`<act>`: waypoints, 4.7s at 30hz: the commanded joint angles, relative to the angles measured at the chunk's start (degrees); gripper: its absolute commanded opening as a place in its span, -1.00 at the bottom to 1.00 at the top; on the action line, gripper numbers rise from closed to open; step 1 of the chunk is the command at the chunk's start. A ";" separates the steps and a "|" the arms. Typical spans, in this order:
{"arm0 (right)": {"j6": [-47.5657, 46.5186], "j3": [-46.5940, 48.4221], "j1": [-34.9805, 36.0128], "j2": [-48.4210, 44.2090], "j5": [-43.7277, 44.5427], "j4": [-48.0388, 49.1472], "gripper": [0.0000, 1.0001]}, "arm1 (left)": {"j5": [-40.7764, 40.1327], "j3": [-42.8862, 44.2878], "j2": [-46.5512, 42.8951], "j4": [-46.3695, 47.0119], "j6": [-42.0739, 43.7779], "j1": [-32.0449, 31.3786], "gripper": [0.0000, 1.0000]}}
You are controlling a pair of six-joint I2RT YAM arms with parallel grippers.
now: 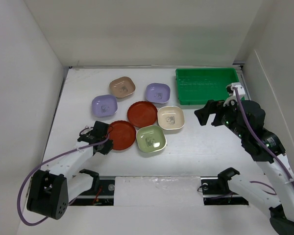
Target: Place the plates into the plastic bin on the countertop
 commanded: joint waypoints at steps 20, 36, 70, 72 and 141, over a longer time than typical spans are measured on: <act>-3.24 0.68 1.99 9.30 -11.80 15.99 1.00 | 0.59 28.21 -0.86 0.80 25.32 -0.69 -1.00; -4.39 9.20 11.57 42.08 -10.59 30.06 0.86 | 14.58 37.26 8.56 2.22 44.24 -0.69 -1.00; 5.19 16.86 -13.19 48.42 -0.66 24.70 -1.00 | 2.72 35.33 6.81 2.83 38.01 -0.69 0.99; 5.89 16.07 -19.23 49.38 -1.18 25.93 -1.00 | 2.72 34.80 7.33 2.83 38.01 -0.69 0.99; -9.04 11.32 8.85 28.12 -0.22 18.99 0.93 | -7.30 35.15 42.67 7.84 21.83 -9.66 -0.50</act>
